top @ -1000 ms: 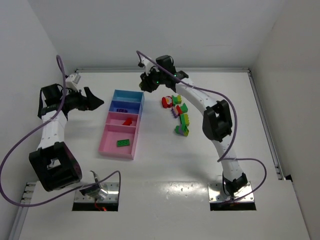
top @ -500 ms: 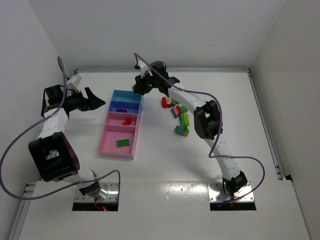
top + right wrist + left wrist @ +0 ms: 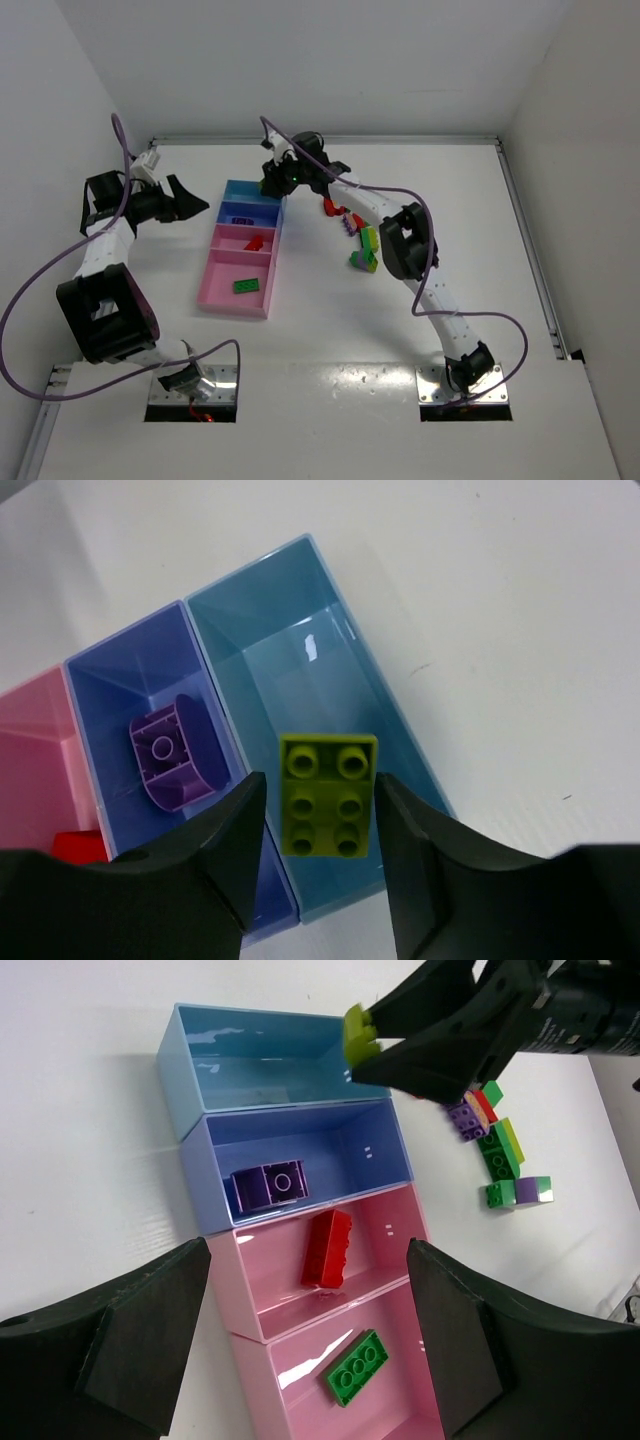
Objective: Sort the legos into containers by color
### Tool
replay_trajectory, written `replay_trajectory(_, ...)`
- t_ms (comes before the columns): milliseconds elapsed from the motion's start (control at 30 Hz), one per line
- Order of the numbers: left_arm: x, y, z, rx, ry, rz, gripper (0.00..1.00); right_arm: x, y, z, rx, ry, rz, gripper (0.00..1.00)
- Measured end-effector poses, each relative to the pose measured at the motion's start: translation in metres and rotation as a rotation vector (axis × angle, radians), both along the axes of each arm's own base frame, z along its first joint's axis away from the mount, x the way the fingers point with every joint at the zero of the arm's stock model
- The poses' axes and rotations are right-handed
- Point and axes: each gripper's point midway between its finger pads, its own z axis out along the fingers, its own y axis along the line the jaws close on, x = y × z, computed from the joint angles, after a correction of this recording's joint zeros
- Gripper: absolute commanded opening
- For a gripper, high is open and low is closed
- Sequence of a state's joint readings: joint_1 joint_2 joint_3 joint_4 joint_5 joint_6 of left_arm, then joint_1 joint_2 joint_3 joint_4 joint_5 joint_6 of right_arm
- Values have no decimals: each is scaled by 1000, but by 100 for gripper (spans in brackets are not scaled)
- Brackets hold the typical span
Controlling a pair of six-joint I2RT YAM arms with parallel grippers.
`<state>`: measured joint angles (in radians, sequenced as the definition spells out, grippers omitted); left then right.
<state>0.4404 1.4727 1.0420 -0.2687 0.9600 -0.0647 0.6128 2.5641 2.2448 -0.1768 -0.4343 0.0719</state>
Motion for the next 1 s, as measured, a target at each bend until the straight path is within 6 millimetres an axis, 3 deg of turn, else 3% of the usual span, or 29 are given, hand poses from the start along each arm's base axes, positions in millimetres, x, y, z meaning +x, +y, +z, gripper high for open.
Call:
replay_trajectory(100, 0, -1, 1, -4, -3, -5, 86, -3, 2, -8, -16, 10, 1, 69)
replay_trajectory(133, 0, -1, 1, -5, -4, -7, 86, -3, 2, -9, -19, 9, 0, 71)
replay_trajectory(333, -1, -3, 2, -11, -8, -16, 86, -5, -1, -11, -52, -7, -5, 73)
replay_trajectory(467, -2, -12, 10, 9, -31, -39, 86, -19, -26, 2, -106, 13, -20, 73)
replay_trajectory(600, -6, -51, 28, 56, -94, -131, 86, -42, -87, 51, -160, -37, -63, 73)
replay_trajectory(700, -11, -87, 35, 72, -126, -224, 86, -58, -154, 106, -183, -139, -125, 71)
replay_trajectory(800, -15, -110, 34, 73, -125, -280, 86, -65, -213, 136, -216, -239, -198, 64)
replay_trajectory(867, -17, -119, 35, 75, -126, -299, 86, -68, -245, 130, -271, -259, -211, 59)
replay_trajectory(1000, -17, -123, 34, 81, -126, -304, 86, -63, -266, 80, -355, -197, -120, 58)
